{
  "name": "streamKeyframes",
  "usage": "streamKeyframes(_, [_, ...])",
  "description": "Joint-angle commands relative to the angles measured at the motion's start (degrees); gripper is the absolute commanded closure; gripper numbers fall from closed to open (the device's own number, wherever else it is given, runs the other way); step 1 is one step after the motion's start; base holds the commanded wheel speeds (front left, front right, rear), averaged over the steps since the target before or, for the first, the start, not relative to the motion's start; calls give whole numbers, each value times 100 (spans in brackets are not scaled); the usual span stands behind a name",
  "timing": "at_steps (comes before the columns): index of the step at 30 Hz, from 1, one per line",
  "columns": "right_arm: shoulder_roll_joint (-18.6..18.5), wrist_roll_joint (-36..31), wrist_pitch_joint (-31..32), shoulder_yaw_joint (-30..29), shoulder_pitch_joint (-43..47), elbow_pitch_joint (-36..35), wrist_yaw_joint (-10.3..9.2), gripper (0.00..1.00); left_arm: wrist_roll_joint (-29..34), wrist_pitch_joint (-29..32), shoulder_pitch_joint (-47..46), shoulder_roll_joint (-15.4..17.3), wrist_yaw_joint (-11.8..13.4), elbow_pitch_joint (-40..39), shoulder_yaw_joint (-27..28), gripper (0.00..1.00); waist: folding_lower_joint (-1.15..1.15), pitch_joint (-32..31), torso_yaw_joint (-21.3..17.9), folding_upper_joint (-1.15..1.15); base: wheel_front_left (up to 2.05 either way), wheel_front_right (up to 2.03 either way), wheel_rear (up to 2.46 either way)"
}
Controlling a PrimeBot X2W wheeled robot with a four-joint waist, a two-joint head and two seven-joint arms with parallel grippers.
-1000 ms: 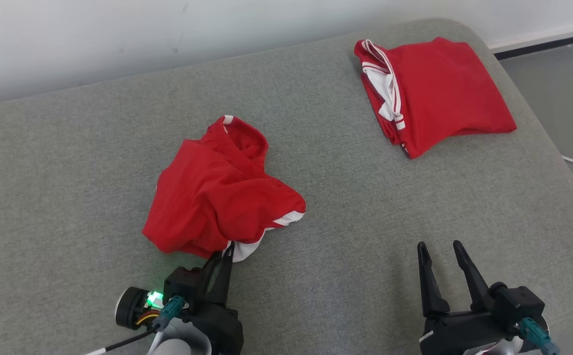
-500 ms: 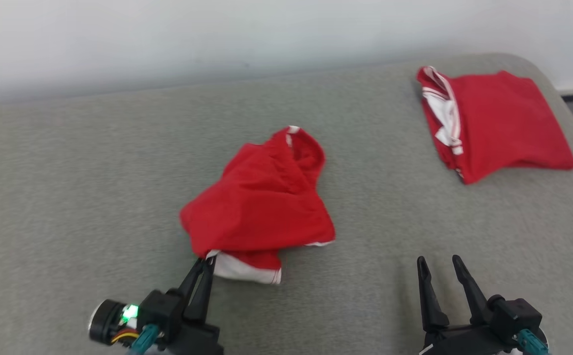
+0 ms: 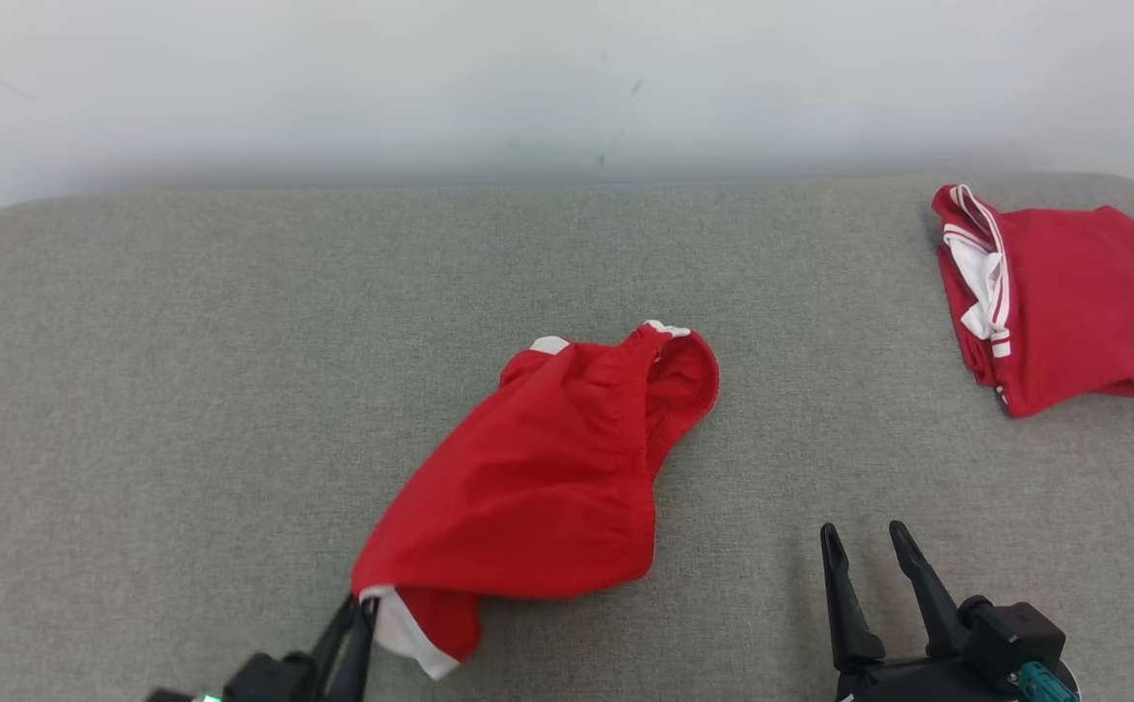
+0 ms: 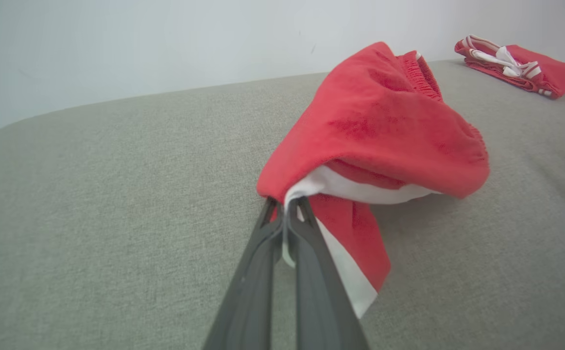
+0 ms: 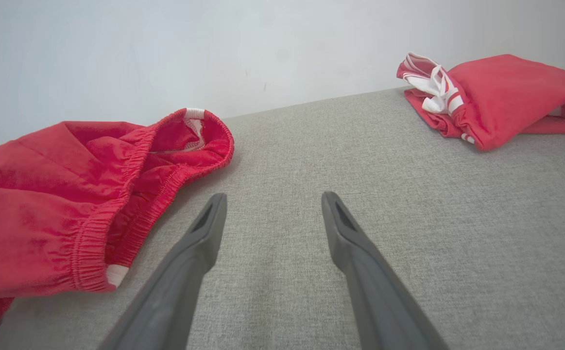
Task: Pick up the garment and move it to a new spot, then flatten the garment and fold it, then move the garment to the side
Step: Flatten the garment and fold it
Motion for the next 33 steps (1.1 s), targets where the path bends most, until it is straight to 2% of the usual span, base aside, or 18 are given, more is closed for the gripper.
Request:
streamKeyframes(1, [2, 10, -3, 10, -11, 13, -13, 0, -38, -16, 95, -31, -15, 72, -25, 100, 1, -17, 6, 0, 0, 0, 0])
streamKeyframes(4, [4, -29, -2, 20, -33, 28, -13, 0, -142, -91, 173, -126, -42, 432, -78, 100, 1, -26, -15, 0, 0, 0, 0])
streamKeyframes(5, [4, -46, -2, 12, -36, 23, -13, 0, -174, -150, 162, -180, -27, 532, -89, 56, 1, -28, -19, 0, 0, 0, 0])
streamKeyframes(6, [4, -63, -3, -3, -33, 15, -13, 0, -187, -207, 147, -223, -34, 612, -108, 18, 1, -29, -20, 0, 0, 0, 0])
streamKeyframes(7, [3, -75, -3, -27, -22, 11, -13, 0, -227, -287, 115, -270, -38, 654, -106, 0, 1, -31, -14, 0, 0, 0, 0])
streamKeyframes(16, [5, -203, -3, -133, 86, -3, -13, 0, -551, -727, -192, -493, -78, 90, 101, 0, 1, -92, 187, 0, 0, 0, 0])
streamKeyframes(22, [4, -217, -2, -63, 38, 11, -13, 0, -645, -802, -182, -464, 58, -147, 342, 0, 1, -137, 264, 0, 0, 0, 0])
streamKeyframes(28, [5, -218, -2, 230, 2, 12, -13, 0, -539, -885, -92, -539, 240, -127, 828, 0, 1, -145, 340, 0, 0, 0, 0])
streamKeyframes(33, [3, -243, -3, 702, -130, 108, -13, 0, -448, -879, 57, -735, 157, -68, 1288, 0, 1, -117, 397, 0, 0, 0, 0])
